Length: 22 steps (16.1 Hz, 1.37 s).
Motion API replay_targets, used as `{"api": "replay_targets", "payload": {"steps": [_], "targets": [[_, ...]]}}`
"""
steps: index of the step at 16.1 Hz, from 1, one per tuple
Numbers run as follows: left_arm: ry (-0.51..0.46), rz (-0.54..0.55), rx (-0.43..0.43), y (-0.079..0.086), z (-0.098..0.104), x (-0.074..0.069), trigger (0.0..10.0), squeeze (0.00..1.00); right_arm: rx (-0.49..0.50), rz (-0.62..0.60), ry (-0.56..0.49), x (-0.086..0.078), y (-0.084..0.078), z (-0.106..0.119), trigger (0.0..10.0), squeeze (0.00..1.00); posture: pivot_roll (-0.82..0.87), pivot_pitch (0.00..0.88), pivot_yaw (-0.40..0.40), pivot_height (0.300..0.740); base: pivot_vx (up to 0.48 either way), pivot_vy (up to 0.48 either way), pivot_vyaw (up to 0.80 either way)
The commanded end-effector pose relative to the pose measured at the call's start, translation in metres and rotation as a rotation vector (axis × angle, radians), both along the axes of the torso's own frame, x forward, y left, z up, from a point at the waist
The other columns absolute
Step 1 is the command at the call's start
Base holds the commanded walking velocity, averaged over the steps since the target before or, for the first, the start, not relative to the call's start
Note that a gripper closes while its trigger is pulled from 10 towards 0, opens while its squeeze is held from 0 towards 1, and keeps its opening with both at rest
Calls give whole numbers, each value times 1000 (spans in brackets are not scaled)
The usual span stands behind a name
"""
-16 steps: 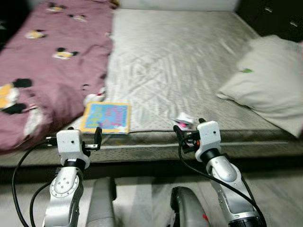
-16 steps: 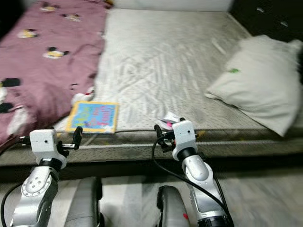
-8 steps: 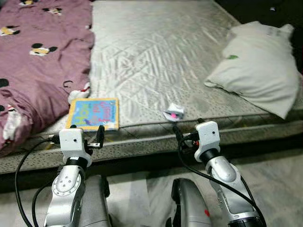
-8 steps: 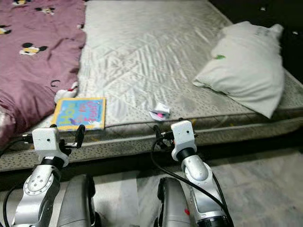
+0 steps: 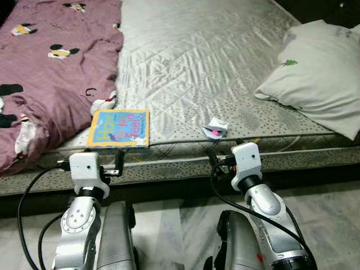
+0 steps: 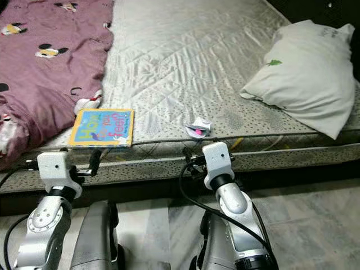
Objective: Clean up the room
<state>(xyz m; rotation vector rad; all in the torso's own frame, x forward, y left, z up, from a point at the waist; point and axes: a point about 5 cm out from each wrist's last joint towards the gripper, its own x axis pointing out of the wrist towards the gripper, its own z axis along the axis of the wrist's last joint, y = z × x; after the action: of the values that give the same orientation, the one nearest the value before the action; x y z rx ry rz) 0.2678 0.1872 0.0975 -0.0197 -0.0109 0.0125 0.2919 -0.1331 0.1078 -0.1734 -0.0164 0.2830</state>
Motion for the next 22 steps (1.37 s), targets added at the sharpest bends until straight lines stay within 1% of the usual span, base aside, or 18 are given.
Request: {"api": "replay_targets", "payload": {"steps": [1,8,14,22], "targets": [[-8,-10,0,0,2,1,10000,0,5,0,4,0,-1,0,10000,0,-60,141,-47,512,0,0,0],[-13,-17,3,-1,2,1,10000,0,9,3,2,1,0,-1,10000,0,-60,137,-46,512,0,0,0],[-13,-27,5,-3,1,1,10000,0,9,6,7,1,0,-3,10000,0,-55,121,-48,512,262,0,0],[-19,-33,6,-3,2,1,10000,0,8,11,3,2,2,-3,10000,0,-53,116,-46,512,343,0,0]]}}
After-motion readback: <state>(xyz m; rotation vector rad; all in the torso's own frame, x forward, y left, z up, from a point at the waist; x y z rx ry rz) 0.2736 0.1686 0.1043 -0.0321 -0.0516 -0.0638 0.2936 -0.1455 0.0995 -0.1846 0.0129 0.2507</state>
